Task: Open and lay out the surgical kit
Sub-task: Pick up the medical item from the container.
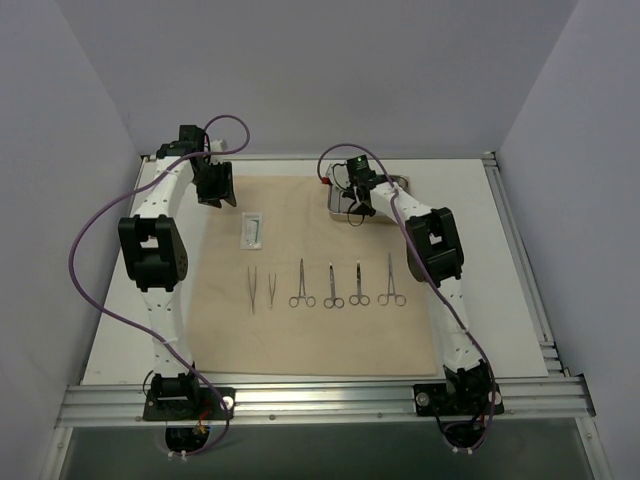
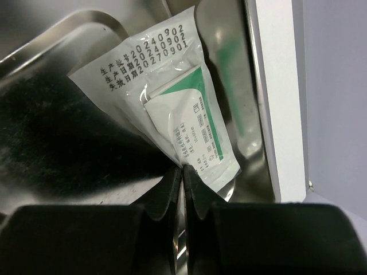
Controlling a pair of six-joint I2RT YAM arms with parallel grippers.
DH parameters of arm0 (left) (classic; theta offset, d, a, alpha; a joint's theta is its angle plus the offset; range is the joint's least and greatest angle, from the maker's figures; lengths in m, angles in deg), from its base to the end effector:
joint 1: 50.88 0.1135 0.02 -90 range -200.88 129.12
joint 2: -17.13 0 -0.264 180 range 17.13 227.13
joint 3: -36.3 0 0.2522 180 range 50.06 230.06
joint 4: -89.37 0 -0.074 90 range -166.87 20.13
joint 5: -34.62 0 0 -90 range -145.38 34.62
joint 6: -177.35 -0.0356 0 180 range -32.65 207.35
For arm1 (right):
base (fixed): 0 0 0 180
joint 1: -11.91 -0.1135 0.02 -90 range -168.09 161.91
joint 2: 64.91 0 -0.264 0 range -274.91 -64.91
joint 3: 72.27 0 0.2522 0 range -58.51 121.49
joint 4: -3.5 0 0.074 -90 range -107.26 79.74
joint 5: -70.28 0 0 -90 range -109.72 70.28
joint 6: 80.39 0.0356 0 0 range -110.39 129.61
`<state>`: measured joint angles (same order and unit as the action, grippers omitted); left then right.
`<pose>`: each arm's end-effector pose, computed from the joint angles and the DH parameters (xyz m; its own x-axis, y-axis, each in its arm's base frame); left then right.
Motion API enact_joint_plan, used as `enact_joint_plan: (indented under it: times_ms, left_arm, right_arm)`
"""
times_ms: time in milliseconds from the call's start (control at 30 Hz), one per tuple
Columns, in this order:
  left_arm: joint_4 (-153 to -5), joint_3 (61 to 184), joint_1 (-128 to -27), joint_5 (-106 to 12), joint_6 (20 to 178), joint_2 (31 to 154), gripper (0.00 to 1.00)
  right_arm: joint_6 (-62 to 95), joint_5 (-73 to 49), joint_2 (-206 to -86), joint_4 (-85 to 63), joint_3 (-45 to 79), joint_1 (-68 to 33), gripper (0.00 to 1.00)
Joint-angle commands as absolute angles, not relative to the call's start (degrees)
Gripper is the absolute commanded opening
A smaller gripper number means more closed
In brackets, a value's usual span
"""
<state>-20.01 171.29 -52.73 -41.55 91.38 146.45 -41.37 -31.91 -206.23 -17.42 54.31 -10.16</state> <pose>0.4837 -0.0241 0.2443 -0.9125 -0.0388 -0.4071 0.0685 0.9669 -0.2458 0.5203 0.2028 0.1509 -0.1783 -0.8918 -0.4159 -0.5509 0.4407 -0.7087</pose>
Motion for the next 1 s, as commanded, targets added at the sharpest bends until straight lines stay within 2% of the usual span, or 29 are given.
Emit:
enact_joint_plan:
  times_ms: [0,333,633,800,833,967]
  left_arm:
    - [-19.5,172.5,-53.0,-41.0,91.0,142.7,0.56]
    - [-19.5,173.9,-53.0,-40.5,90.9,143.2,0.56]
    - [-18.9,176.0,-53.5,-39.2,89.4,143.3,0.56]
    - [-17.5,181.5,-54.7,-32.7,87.9,141.7,0.57]
    - [-17.5,182.7,-55.8,-30.8,87.6,141.2,0.57]
    - [-19.4,189.4,-59.2,-28.8,89.1,140.4,0.67]
  right_arm:
    - [-38.8,-26.5,-202.6,-23.0,55.7,-9.9,0.00]
    - [-36.1,-23.2,-193.4,-25.2,51.6,-9.7,0.00]
    - [-28.3,-18.1,-189.4,-24.9,52.8,-8.4,0.00]
    - [-9.7,-12.6,-185.7,-17.8,55.7,-8.9,0.00]
    - [-1.3,-11.6,-184.2,-12.7,54.9,-9.4,0.00]
    - [13.7,-11.7,-181.5,2.3,47.9,-12.8,0.00]
